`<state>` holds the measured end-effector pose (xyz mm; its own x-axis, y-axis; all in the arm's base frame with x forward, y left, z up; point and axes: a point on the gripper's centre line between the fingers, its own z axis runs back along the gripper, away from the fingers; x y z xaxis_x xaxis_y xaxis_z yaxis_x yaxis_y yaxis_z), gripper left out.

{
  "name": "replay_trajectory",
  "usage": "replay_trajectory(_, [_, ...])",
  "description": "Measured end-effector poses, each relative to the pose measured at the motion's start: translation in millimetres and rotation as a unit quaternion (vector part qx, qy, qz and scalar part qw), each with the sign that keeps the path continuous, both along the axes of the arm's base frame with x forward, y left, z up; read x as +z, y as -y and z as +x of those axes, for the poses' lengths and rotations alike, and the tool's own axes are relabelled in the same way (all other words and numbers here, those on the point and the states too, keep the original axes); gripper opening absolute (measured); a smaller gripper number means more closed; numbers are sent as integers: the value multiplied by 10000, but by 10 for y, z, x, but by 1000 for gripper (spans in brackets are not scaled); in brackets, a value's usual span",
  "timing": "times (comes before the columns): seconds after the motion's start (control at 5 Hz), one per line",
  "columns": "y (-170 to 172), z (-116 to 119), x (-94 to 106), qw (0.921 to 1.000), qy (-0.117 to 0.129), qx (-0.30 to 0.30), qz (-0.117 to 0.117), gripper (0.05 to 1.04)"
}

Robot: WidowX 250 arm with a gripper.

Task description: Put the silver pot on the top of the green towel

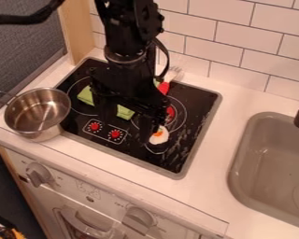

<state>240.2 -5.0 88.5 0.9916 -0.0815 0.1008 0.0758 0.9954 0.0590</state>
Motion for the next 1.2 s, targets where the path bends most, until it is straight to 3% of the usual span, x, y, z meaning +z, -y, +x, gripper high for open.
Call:
replay_trajectory(0.2, [-24, -12, -48, 10000, -91, -20, -19, 1001])
replay_trajectory(0.4, [-442, -50, -74, 9998, -61, 155, -64, 1001])
replay_trajectory(0.6, [-726, -74, -66, 9999, 40, 111, -22, 1001])
replay_trajectory(0.8, [-931, 9, -160, 9997, 76, -140, 161, 1001])
replay_trajectory(1.0, [-1065, 100, -402, 9991, -140, -324, 238, 1001])
replay_trajectory(1.2, [-1233, 181, -582, 9995, -115, -195, 230, 1001])
